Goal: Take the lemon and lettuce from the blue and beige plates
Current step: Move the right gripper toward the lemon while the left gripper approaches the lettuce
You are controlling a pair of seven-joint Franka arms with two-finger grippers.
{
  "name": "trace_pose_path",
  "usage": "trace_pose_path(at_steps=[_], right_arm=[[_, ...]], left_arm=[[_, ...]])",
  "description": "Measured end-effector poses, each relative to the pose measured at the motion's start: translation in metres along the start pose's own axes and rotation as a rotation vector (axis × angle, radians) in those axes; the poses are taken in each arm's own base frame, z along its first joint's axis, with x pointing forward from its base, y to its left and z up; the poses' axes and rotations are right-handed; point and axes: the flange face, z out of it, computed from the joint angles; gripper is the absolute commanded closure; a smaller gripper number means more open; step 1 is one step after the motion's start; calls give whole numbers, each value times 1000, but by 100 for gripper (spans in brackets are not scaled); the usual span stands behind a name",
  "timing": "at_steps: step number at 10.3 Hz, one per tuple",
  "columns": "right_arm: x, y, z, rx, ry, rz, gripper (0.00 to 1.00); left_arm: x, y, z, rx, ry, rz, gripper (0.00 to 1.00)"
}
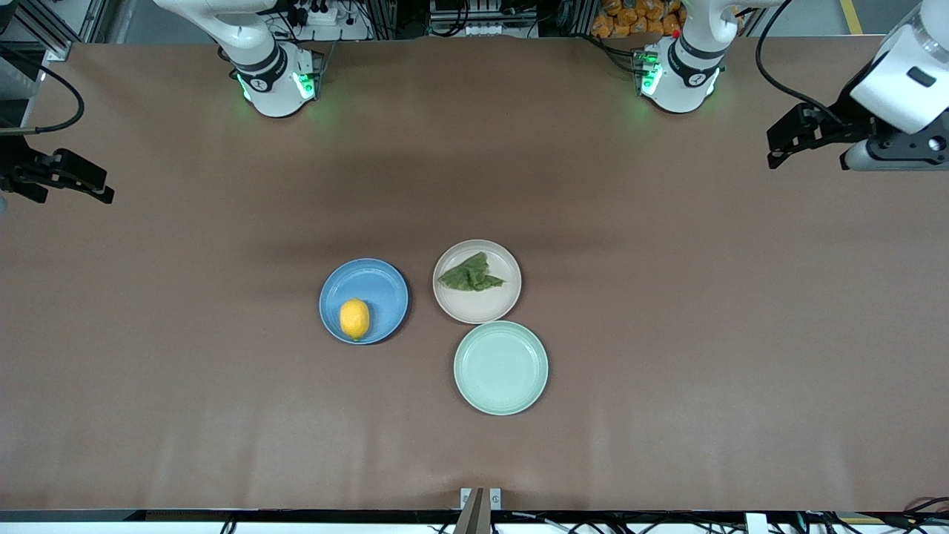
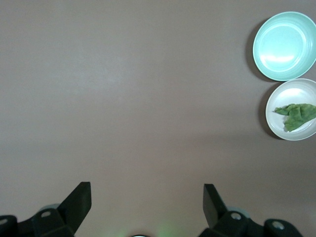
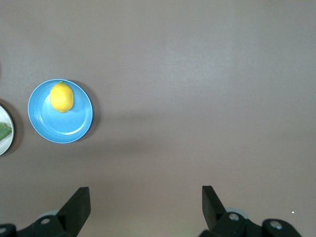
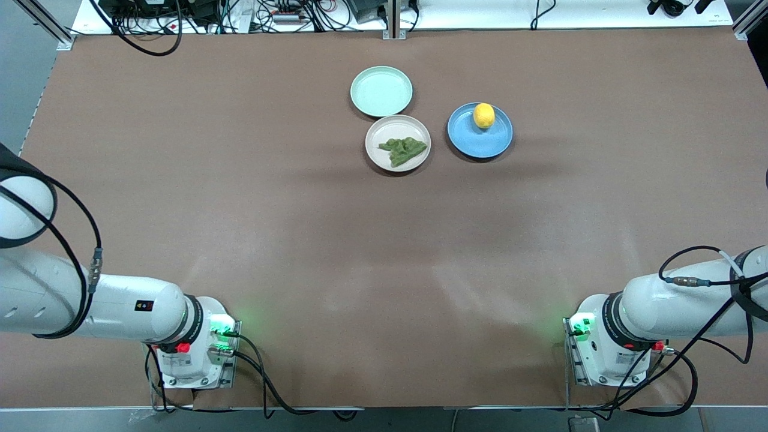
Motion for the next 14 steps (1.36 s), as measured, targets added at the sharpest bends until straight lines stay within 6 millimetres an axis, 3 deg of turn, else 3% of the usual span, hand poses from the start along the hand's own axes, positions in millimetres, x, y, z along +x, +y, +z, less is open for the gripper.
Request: trace_pose_path(at_steps=[3,6,9,11,14], right_arm=[[0,0,1,0,-2,0,0],[1,0,2,0,-5,0,0],[5,-2,11,0,-22,-3,0],[13,-17,26,-2,-47,-29,0],[25,-56,50,-2,-80,-91,0]], left_arm=[[15,18,35,-96,-7,13,0],[22,41,77,-110,-1,27,0],[29,65,106,-115,-12,-18,0],[37,89,128,-121,-23,-54,0],[44,127,162,-130,-37,-109,0]])
